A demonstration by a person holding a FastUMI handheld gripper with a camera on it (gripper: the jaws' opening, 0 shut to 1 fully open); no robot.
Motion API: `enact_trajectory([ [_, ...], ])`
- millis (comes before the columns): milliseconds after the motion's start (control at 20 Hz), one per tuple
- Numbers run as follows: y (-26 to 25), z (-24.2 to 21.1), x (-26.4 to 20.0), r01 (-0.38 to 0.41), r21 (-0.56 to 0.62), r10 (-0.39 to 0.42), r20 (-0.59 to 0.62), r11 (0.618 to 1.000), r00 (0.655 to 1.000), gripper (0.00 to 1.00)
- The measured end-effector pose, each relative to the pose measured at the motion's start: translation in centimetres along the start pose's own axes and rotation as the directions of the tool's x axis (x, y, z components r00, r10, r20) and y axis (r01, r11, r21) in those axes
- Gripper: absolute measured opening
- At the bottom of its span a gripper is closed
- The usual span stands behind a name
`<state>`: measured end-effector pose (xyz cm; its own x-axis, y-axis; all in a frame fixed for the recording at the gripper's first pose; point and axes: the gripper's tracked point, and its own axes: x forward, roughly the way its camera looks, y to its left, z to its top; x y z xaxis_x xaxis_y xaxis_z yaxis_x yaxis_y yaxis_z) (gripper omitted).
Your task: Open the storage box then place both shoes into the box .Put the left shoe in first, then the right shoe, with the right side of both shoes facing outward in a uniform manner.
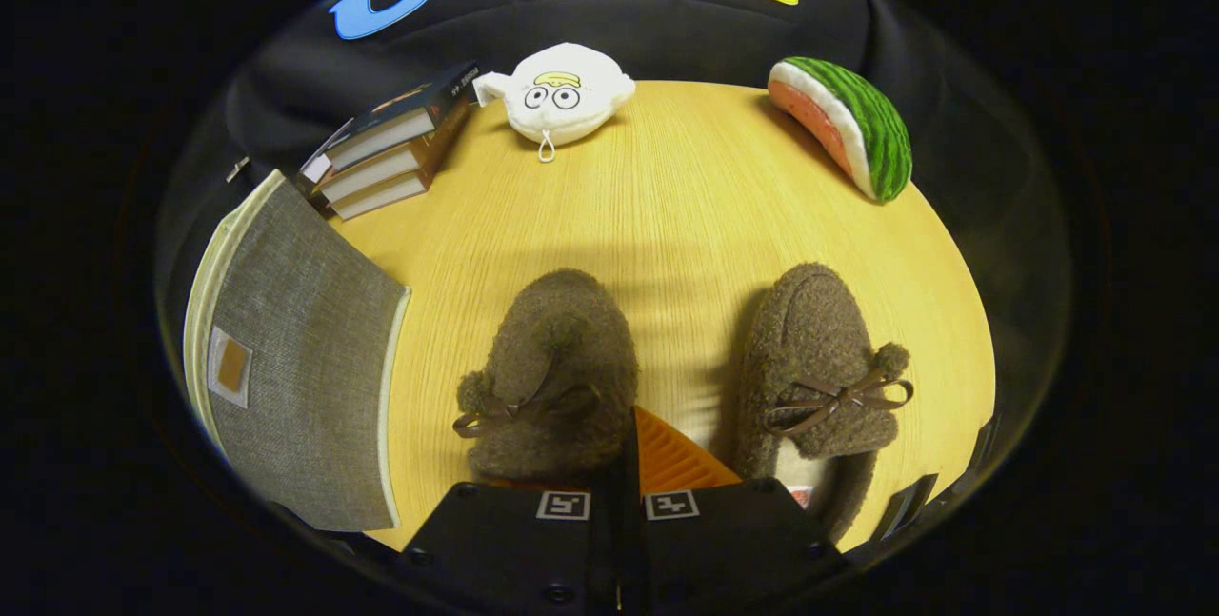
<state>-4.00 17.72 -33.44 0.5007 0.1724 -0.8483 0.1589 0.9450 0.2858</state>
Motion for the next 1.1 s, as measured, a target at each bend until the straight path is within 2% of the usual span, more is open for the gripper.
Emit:
enact_trajectory([
  [300, 2.6, 4.9, -5.8, -0.042, 0.052, 0.039, 0.053, 0.998, 0.998, 0.07],
  [750, 12.8, 12.3, -13.0, -0.211, 0.096, 0.198, 0.131, 0.973, 0.971, 0.06],
  [900, 16.5, 12.9, -13.8, -0.252, 0.100, 0.240, 0.116, 0.962, 0.964, 0.06],
  [1100, 20.6, 10.9, -12.7, -0.245, 0.121, 0.243, 0.034, 0.962, 0.970, 0.07],
])
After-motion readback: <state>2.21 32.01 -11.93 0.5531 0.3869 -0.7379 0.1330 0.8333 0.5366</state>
